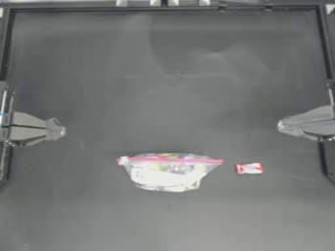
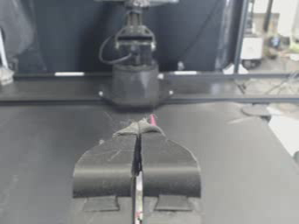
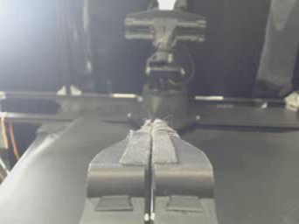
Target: Put candy in bag
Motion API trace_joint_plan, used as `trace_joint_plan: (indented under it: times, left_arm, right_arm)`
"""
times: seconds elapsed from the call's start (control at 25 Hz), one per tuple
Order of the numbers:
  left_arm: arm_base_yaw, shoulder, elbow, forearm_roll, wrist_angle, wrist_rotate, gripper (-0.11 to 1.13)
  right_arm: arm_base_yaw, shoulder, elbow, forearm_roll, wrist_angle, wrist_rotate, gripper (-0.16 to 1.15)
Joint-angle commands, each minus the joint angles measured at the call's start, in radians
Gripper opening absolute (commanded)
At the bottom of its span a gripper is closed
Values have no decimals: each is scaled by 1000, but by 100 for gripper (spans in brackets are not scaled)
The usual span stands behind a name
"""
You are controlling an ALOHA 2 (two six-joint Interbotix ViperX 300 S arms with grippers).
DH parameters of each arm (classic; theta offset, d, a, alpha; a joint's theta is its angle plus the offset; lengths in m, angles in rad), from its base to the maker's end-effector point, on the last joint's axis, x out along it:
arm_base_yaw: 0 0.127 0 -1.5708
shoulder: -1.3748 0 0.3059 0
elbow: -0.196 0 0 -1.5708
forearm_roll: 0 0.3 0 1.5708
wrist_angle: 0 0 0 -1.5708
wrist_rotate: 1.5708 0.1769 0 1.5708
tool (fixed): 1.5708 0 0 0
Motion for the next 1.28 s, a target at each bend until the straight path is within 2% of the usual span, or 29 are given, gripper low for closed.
trace_joint_plan:
  times: [0.04, 0.2, 0.32, 0.44, 0.52, 0.6, 0.72, 0.8, 0.88, 0.92, 1.08, 1.28]
  left_arm:
    - [-5, 21, -9, 0, 2, 3, 2]
    - [-6, 34, -15, 0, 9, 5, 7]
    - [-6, 29, -18, 3, 8, 6, 8]
    - [-6, 15, -14, 3, 9, 6, 17]
    - [-6, 8, -12, 5, 9, 8, 33]
    - [-8, 3, -11, 5, 9, 6, 55]
    - [-9, 2, -9, 6, 9, 8, 90]
    - [-9, 3, -8, 8, 11, 8, 104]
    - [-8, 2, -8, 8, 20, 8, 105]
    - [-9, 2, -6, 8, 26, 8, 103]
    - [-8, 3, -6, 8, 44, 8, 101]
    - [-8, 2, -2, 14, 58, 8, 101]
  right_arm:
    - [0, 9, -18, 5, -12, 5, -6]
    - [2, 9, -21, 2, -17, -3, 8]
    - [2, 11, -18, -3, -17, -5, 9]
    - [0, 12, -18, 2, -14, -5, 12]
    - [2, 12, -17, -3, -12, -5, 20]
    - [2, 12, -15, -3, -11, -8, 35]
    - [0, 12, -15, -14, -9, -9, 65]
    - [0, 12, -15, -21, -9, -8, 89]
    - [0, 12, -15, -18, -9, -6, 105]
    - [2, 12, -17, -17, -8, -6, 107]
    - [2, 12, -48, -12, 58, -5, 98]
    - [0, 25, -146, 11, 238, -3, 98]
